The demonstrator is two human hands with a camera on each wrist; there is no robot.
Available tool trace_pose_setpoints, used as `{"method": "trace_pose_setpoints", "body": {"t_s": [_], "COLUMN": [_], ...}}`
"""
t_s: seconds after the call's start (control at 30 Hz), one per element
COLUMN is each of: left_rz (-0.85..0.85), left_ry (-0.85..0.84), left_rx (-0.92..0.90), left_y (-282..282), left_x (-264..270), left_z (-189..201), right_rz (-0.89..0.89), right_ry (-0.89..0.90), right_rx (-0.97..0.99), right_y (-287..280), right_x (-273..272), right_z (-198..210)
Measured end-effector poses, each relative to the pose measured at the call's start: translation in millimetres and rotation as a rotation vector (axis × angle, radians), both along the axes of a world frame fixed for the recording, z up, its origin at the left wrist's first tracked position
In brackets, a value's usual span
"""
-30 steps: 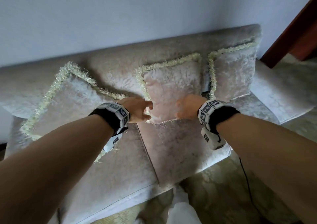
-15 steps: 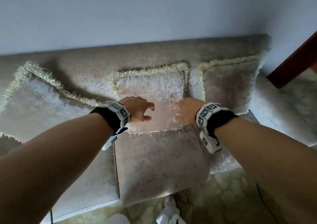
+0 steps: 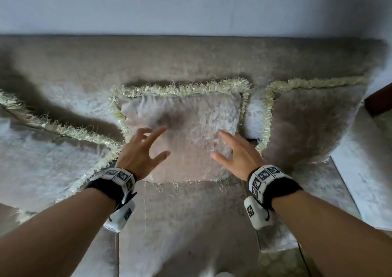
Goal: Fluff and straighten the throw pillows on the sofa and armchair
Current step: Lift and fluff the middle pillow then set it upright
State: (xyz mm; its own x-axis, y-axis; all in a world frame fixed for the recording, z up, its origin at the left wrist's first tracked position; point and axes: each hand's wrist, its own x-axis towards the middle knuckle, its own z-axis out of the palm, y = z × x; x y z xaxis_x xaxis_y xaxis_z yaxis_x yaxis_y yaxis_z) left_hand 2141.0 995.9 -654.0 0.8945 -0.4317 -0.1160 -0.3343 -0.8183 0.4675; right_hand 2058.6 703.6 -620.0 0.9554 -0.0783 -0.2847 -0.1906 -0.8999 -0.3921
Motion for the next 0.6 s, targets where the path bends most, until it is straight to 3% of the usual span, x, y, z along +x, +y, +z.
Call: {"method": "trace_pose_setpoints", "body": {"t_s": [0.2,0.33,0.47,0.6], "left_rz": [0.356,0.565,0.572,0.540], "left_ry": [-0.107,-0.037,-0.069,-0.122], "left_rx": [-0.180,-0.325,-0.446,-0.593], "left_y": [9.8,8.3,-2.8,-9.5], "left_x": [26.2,42.8,60.7,66.0], "left_z": [-110.8,-164.1,-195.3,-204.6], "right_rz": [-0.231,-0.352,-0.416,-0.405], "right_ry": [-0.275,-0.335,-0.283,-0.424], "right_rx": [0.127,0.166,0.275,0.389], "right_y": [-27.7,-39.8,-41.6,-44.8], "right_x": [43.1,61.3,76.1,87.4], "right_z": [-114.5,-176.1,-203.3,-210.1]}}
